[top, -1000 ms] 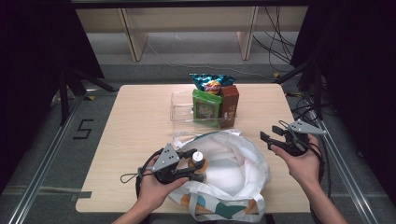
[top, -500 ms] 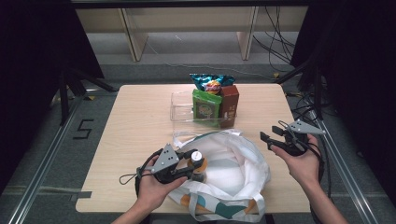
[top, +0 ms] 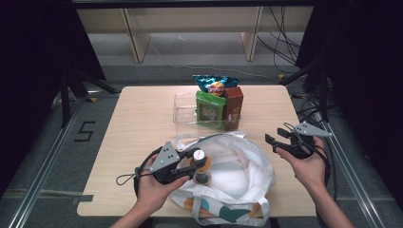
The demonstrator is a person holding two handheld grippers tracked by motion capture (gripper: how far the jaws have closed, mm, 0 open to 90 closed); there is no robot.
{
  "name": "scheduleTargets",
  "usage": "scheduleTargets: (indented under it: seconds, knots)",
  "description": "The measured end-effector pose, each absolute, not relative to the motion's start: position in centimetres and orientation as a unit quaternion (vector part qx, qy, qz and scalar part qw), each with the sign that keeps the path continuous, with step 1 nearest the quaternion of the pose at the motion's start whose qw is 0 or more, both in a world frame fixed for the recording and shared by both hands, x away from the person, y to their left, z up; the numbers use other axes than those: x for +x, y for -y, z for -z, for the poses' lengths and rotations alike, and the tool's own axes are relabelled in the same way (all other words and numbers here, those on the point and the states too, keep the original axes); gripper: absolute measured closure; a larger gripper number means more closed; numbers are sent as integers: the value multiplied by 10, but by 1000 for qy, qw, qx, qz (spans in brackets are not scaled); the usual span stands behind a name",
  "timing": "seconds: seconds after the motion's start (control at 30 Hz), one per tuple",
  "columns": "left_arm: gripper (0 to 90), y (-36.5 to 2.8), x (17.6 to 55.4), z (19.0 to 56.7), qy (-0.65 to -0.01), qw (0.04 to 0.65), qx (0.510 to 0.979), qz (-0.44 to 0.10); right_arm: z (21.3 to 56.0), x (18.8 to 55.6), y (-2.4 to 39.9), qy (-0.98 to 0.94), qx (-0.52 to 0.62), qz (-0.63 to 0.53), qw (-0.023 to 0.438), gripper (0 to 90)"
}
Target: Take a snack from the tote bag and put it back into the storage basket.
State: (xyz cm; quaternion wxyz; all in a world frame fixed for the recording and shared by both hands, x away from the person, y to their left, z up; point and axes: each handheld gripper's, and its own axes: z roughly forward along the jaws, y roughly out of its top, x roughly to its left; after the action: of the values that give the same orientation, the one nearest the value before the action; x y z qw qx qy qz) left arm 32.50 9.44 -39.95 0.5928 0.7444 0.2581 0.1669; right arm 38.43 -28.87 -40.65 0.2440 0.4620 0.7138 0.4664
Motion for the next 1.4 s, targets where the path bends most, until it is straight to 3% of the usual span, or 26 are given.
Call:
scheduleTargets:
  seconds: [1.4]
  knots:
    - [590, -113, 355, 320, -291, 639, 670, -241, 409, 385, 291, -722, 457, -458, 247, 434]
